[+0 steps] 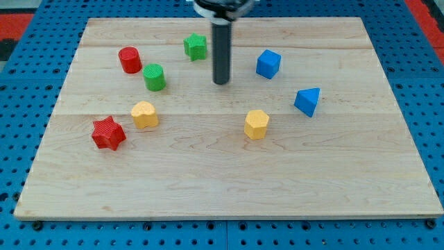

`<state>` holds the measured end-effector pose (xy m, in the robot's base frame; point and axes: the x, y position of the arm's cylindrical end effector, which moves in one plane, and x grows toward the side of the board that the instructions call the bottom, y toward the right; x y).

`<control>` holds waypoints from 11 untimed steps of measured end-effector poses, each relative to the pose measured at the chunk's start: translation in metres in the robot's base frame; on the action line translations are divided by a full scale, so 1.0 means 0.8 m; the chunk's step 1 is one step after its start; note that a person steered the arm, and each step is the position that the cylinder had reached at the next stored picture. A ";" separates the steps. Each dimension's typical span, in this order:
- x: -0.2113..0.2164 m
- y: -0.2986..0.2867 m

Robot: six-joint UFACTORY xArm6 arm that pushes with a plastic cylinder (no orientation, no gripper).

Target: Move the green star towards the center

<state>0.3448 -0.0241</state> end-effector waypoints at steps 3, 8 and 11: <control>-0.171 -0.031; -0.118 -0.016; -0.020 0.009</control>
